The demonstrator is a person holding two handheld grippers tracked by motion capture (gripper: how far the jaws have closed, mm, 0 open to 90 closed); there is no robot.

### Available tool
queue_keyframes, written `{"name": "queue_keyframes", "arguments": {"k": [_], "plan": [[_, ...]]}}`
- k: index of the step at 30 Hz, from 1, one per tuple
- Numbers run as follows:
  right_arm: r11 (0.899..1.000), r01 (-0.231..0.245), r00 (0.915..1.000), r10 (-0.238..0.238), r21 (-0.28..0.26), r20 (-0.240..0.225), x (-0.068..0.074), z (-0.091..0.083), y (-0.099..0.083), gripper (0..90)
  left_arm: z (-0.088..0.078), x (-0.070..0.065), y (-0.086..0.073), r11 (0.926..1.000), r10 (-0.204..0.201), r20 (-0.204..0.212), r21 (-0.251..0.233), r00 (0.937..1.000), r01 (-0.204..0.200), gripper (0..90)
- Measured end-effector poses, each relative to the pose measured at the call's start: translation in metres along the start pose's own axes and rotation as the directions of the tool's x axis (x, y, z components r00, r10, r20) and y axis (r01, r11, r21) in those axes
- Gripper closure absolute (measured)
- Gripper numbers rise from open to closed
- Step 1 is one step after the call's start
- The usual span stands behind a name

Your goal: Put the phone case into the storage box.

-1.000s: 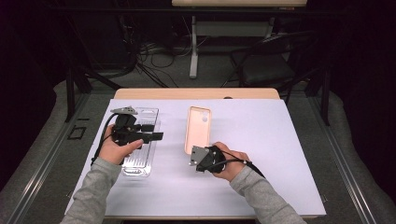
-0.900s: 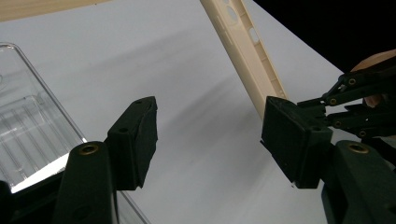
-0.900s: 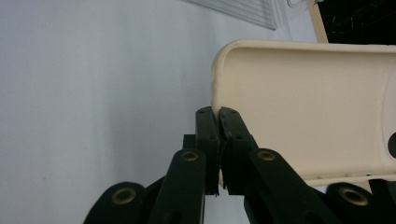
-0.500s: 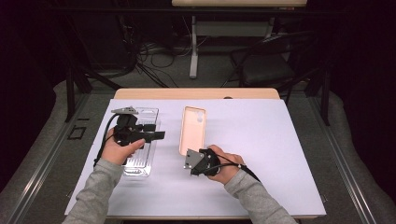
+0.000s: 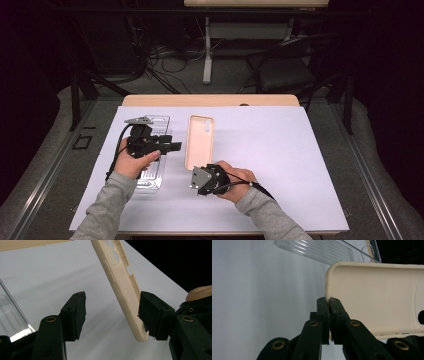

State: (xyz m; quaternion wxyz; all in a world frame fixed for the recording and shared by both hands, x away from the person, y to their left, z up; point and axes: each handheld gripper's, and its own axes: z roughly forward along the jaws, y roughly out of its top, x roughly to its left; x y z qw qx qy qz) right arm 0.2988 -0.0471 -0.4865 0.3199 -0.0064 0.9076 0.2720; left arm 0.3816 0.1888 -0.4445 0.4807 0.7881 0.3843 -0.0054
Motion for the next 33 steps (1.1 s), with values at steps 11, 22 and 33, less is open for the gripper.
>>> {"name": "queue_keyframes", "arguments": {"k": [11, 22, 33], "plan": [[1.0, 0.016, 0.9998, -0.015, -0.006, 0.01, 0.007, 0.002, 0.004, 87.9, 0.009, -0.003, -0.002, 0.9993, -0.037, 0.026, -0.007, 0.999, 0.037, 40.7], [1.0, 0.027, 0.9995, -0.026, -0.014, 0.017, 0.012, 0.002, 0.007, 87.9, 0.017, -0.005, -0.005, 0.9978, -0.066, 0.039, 0.007, 0.9971, 0.065, 48.0], [0.999, 0.04, 0.999, -0.039, -0.026, 0.02, 0.015, 0.002, 0.009, 87.9, 0.022, -0.005, -0.008, 0.9957, -0.091, 0.047, 0.018, 0.9947, 0.091, 54.7]]}}
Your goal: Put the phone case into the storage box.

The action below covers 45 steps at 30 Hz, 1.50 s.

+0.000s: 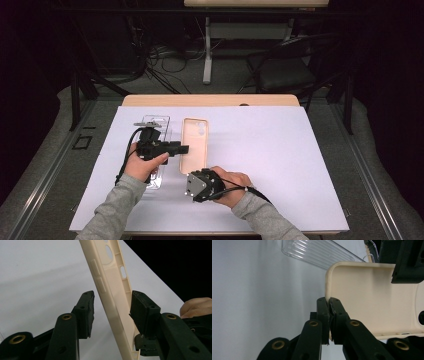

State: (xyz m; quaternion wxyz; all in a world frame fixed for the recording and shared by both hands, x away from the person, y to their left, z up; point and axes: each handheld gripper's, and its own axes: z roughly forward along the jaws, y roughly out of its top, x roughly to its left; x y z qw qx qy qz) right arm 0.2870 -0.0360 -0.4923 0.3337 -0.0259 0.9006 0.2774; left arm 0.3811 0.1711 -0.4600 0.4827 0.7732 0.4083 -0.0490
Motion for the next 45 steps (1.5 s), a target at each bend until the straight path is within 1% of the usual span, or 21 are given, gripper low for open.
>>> {"name": "queue_keyframes", "arguments": {"k": [1, 2, 3, 4, 6, 8, 9, 12, 14, 15, 16, 20, 22, 23, 27, 28, 30, 32, 33, 41, 45], "plan": [[1.0, 0.0, 1.0, 0.0, 0.0, 0.0, 0.0, 0.0, 0.0, 87.9, 0.0, 0.0, 0.0, 1.0, -0.004, 0.001, 0.001, 1.0, 0.004, 54.7], [1.0, 0.028, 0.9996, -0.028, -0.008, 0.001, -0.002, 0.0, 0.0, 87.9, 0.0, 0.001, 0.0, 0.9999, -0.013, 0.007, -0.001, 0.9999, 0.013, 55.6], [0.999, 0.034, 0.9994, -0.034, -0.008, 0.0, -0.002, 0.0, 0.0, 87.9, 0.0, 0.001, 0.0, 0.9999, -0.017, 0.01, 0.001, 0.9998, 0.017, 56.4], [1.0, 0.013, 0.9999, -0.013, -0.005, -0.003, 0.0, 0.0, 0.0, 87.9, 0.0, 0.001, 0.0, 0.9998, -0.022, 0.013, -0.002, 0.9997, 0.022, 57.0], [1.0, 0.008, 1.0, -0.008, -0.007, -0.001, 0.001, 0.0, 0.001, 87.9, 0.0, 0.002, -0.001, 0.9993, -0.036, 0.015, -0.001, 0.9992, 0.036, 59.6], [1.0, 0.021, 0.9998, -0.021, -0.006, -0.004, 0.001, 0.0, 0.001, 87.9, 0.0, 0.002, -0.001, 0.9986, -0.052, 0.025, -0.006, 0.9983, 0.052, 61.5], [1.0, 0.01, 0.9999, -0.01, -0.007, -0.003, 0.002, 0.0, 0.001, 87.9, 0.0, 0.003, -0.001, 0.9983, -0.058, 0.027, -0.008, 0.9979, 0.058, 62.9], [1.0, 0.011, 0.9999, -0.011, -0.012, 0.001, 0.003, 0.0, 0.002, 87.9, -0.001, 0.004, -0.001, 0.9974, -0.07, 0.03, -0.015, 0.9971, 0.07, 66.1], [1.0, 0.012, 0.9999, -0.012, -0.013, 0.002, 0.003, 0.0, 0.002, 87.8, -0.002, 0.005, -0.001, 0.9955, -0.093, 0.038, -0.014, 0.9949, 0.094, 66.0], [1.0, 0.01, 0.9999, -0.01, -0.014, 0.001, 0.003, 0.0, 0.002, 87.9, -0.002, 0.006, -0.001, 0.9917, -0.128, 0.047, -0.011, 0.9907, 0.129, 66.1], [1.0, 0.012, 0.9999, -0.012, -0.015, 0.001, 0.003, 0.0, 0.002, 87.8, -0.002, 0.007, -0.001, 0.9899, -0.14, 0.053, -0.013, 0.9887, 0.141, 66.2], [1.0, 0.025, 0.9997, -0.025, -0.016, 0.001, 0.003, 0.0, 0.002, 87.9, -0.005, 0.009, -0.001, 0.987, -0.154, 0.055, -0.038, 0.9865, 0.156, 66.3], [1.0, 0.022, 0.9998, -0.022, -0.018, -0.001, 0.003, -0.001, 0.003, 87.9, -0.006, 0.011, -0.001, 0.9857, -0.161, 0.062, -0.04, 0.9849, 0.164, 67.1], [0.999, 0.036, 0.9993, -0.036, -0.026, -0.002, 0.003, 0.0, 0.003, 87.9, -0.006, 0.011, -0.001, 0.985, -0.165, 0.062, -0.041, 0.9843, 0.168, 68.0], [0.998, 0.045, 0.999, -0.045, -0.031, 0.001, 0.003, 0.0, 0.004, 87.8, -0.006, 0.012, -0.002, 0.9829, -0.176, 0.052, -0.046, 0.983, 0.178, 70.6], [0.999, 0.025, 0.9997, -0.026, -0.026, -0.004, 0.004, -0.001, 0.003, 87.8, -0.007, 0.012, -0.002, 0.9824, -0.178, 0.052, -0.049, 0.9827, 0.18, 70.9], [0.999, 0.04, 0.9992, -0.041, -0.028, -0.004, 0.004, -0.001, 0.004, 87.9, -0.008, 0.013, -0.002, 0.9808, -0.185, 0.057, -0.053, 0.9812, 0.188, 71.6], [0.999, 0.03, 0.9995, -0.03, -0.027, -0.008, 0.006, -0.001, 0.004, 87.9, -0.009, 0.013, -0.002, 0.9791, -0.192, 0.061, -0.056, 0.9795, 0.196, 71.9], [0.998, 0.044, 0.999, -0.044, -0.034, -0.006, 0.005, -0.001, 0.005, 87.9, -0.009, 0.013, -0.002, 0.979, -0.193, 0.06, -0.057, 0.9795, 0.196, 72.1], [0.999, 0.037, 0.9993, -0.037, -0.035, -0.009, 0.009, -0.001, 0.006, 87.8, -0.011, 0.014, -0.002, 0.9763, -0.202, 0.056, -0.068, 0.9778, 0.206, 74.9], [0.997, 0.06, 0.9981, -0.061, -0.041, -0.011, 0.008, 0.0, 0.007, 87.8, -0.012, 0.015, -0.002, 0.9717, -0.22, 0.072, -0.072, 0.9729, 0.225, 76.5]]}}
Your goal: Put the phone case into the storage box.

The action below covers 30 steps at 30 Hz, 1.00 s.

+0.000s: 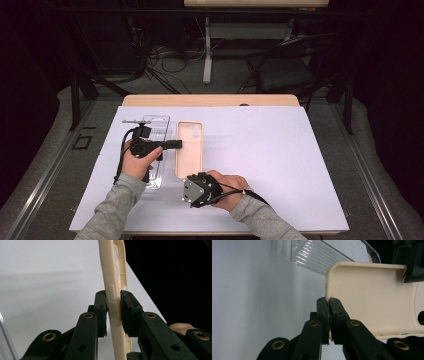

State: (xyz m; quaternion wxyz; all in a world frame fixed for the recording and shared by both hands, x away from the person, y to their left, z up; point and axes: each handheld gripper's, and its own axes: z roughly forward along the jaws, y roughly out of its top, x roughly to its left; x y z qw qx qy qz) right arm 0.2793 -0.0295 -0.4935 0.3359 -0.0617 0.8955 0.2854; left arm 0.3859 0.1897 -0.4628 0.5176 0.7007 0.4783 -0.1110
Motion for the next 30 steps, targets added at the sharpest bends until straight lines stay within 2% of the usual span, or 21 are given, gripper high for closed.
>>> {"name": "queue_keyframes", "arguments": {"k": [11, 14, 18, 22, 30], "plan": [[1.0, -0.006, 1.0, 0.006, -0.002, -0.006, 0.0015, 0.001, -0.0005, 87.9, 0.001, 0.0003, -0.0002, 0.9998, -0.02, 0.013, 0.008, 0.9997, 0.02, 78.4], [1.0, -0.007, 0.9999, 0.007, -0.003, -0.008, 0.0014, 0.0012, -0.0007, 87.9, 0.0012, 0.0005, -0.0003, 0.9992, -0.04, 0.018, 0.009, 0.999, 0.04, 78.7], [1.0, -0.011, 0.9999, 0.011, -0.005, -0.006, 0.0014, 0.0015, -0.0009, 87.9, 0.0011, 0.0024, 0.0, 0.999, -0.043, 0.024, 0.011, 0.9988, 0.043, 79.0], [1.0, -0.012, 0.9999, 0.012, -0.007, -0.007, 0.0015, 0.0015, -0.001, 87.8, 0.0015, 0.0029, -0.0003, 0.9975, -0.07, 0.037, 0.008, 0.9968, 0.07, 79.4], [1.0, -0.018, 0.9998, 0.018, -0.009, -0.011, 0.0013, 0.0013, -0.0015, 87.8, 0.0013, 0.0046, -0.0007, 0.9964, -0.084, 0.043, 0.007, 0.9955, 0.084, 80.1]]}}
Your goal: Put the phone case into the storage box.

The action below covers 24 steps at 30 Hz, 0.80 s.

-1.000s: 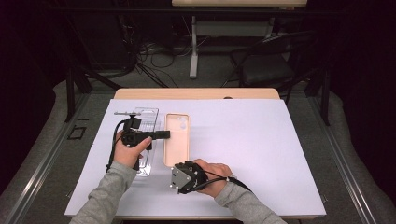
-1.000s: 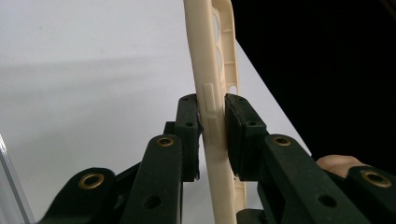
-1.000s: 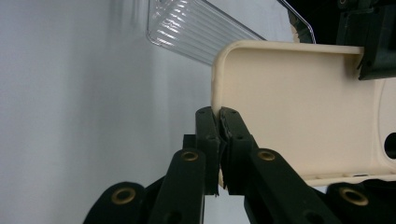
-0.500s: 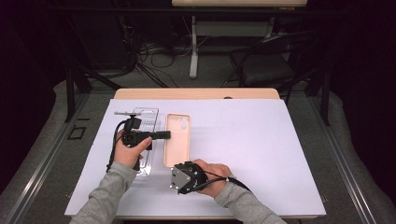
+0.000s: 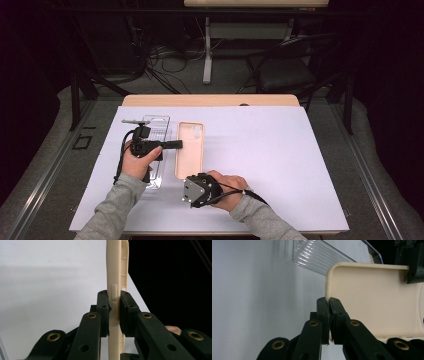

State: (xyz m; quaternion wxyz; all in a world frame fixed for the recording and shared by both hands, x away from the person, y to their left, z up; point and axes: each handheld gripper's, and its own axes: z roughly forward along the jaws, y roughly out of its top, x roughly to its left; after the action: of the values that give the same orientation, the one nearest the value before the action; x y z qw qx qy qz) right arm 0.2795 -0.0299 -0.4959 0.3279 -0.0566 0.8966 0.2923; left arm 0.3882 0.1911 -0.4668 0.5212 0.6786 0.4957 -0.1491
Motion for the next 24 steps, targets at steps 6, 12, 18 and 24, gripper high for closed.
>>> {"name": "queue_keyframes", "arguments": {"k": [6, 12, 18, 24], "plan": [[1.0, 0.001, 1.0, -0.001, 0.0, -0.001, 0.0, 0.0005, -0.0006, 87.8, -0.0005, 0.001, 0.0, 0.9998, -0.016, 0.011, 0.006, 0.9998, 0.016, 80.5], [1.0, 0.0, 1.0, 0.0, -0.004, -0.004, -0.0003, 0.0002, -0.0008, 87.7, -0.0011, 0.0024, 0.0001, 0.9996, -0.027, 0.02, 0.007, 0.9994, 0.026, 80.9], [1.0, -0.005, 1.0, 0.005, -0.006, 0.002, -0.0008, 0.0005, -0.001, 87.3, -0.0017, 0.0032, 0.0002, 0.9993, -0.038, 0.027, 0.003, 0.9989, 0.038, 81.1], [1.0, -0.012, 0.9999, 0.012, -0.002, -0.005, -0.0009, 0.0008, -0.0012, 86.8, -0.0018, 0.0043, 0.0002, 0.9985, -0.054, 0.04, 0.012, 0.9977, 0.054, 81.1]]}}
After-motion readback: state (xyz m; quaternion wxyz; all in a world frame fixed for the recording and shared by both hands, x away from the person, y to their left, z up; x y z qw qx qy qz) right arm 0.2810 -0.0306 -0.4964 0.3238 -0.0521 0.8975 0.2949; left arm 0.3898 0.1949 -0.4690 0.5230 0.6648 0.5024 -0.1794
